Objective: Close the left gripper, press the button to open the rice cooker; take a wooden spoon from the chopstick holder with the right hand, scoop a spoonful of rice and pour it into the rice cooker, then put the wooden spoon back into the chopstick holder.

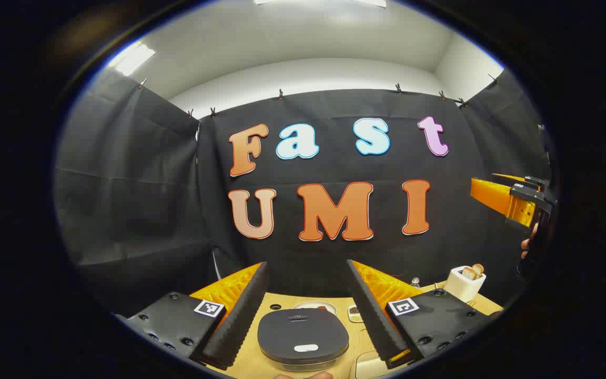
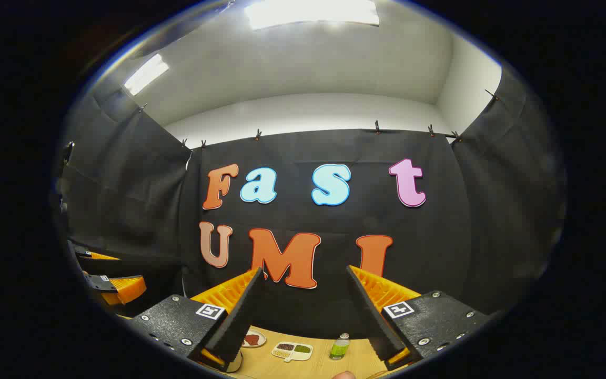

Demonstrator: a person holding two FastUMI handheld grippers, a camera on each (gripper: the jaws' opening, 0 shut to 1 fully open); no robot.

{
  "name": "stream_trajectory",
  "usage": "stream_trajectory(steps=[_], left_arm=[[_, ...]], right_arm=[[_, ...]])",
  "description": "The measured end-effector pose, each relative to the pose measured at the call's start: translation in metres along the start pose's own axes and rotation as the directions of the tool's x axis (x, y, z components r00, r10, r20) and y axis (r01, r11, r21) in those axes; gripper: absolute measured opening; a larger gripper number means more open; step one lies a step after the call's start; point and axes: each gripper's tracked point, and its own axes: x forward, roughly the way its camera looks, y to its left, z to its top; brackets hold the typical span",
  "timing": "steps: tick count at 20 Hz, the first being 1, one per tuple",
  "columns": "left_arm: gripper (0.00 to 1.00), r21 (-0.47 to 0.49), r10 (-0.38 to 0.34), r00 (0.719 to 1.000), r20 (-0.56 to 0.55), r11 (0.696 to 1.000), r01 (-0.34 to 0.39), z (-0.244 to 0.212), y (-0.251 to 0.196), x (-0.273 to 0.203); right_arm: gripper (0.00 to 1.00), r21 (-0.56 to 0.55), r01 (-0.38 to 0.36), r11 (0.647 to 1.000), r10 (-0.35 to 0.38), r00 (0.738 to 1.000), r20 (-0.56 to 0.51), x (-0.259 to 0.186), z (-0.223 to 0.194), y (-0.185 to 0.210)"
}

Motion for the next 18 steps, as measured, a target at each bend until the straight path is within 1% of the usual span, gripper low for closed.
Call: stream_trajectory(steps=[1,3,5,7,8,12,18], left_arm=[[0.93,0.0,-0.004,1.0,0.004,1.0,0.004,0.001,-0.001,0.0],[0.93,-0.005,-0.014,1.0,0.018,1.0,0.014,0.007,-0.002,0.001],[0.93,-0.028,-0.058,0.998,0.03,0.998,0.059,0.012,-0.013,0.0],[0.97,-0.034,-0.074,0.997,0.03,0.997,0.075,0.011,-0.014,0.002],[0.93,-0.038,-0.079,0.996,0.027,0.996,0.08,0.011,-0.014,0.004],[0.93,-0.044,-0.058,0.998,0.021,0.997,0.059,0.009,-0.009,0.01],[0.94,-0.063,-0.059,0.998,0.027,0.996,0.06,0.009,-0.01,0.011]], right_arm=[[0.94,0.002,0.0,1.0,0.0,1.0,-0.002,0.001,-0.001,0.0],[0.94,0.002,0.005,1.0,-0.005,1.0,-0.004,0.002,-0.001,-0.001],[0.94,0.003,0.015,1.0,-0.015,1.0,-0.008,0.003,-0.002,-0.003],[0.94,0.0,0.019,1.0,-0.019,1.0,-0.011,0.002,-0.004,-0.003],[0.94,-0.003,0.02,1.0,-0.02,1.0,-0.013,0.002,-0.005,-0.002],[0.94,0.0,0.019,1.0,-0.019,1.0,-0.025,0.001,-0.009,0.001],[0.94,0.01,0.036,0.999,-0.035,0.999,-0.038,0.0,-0.011,-0.006]])
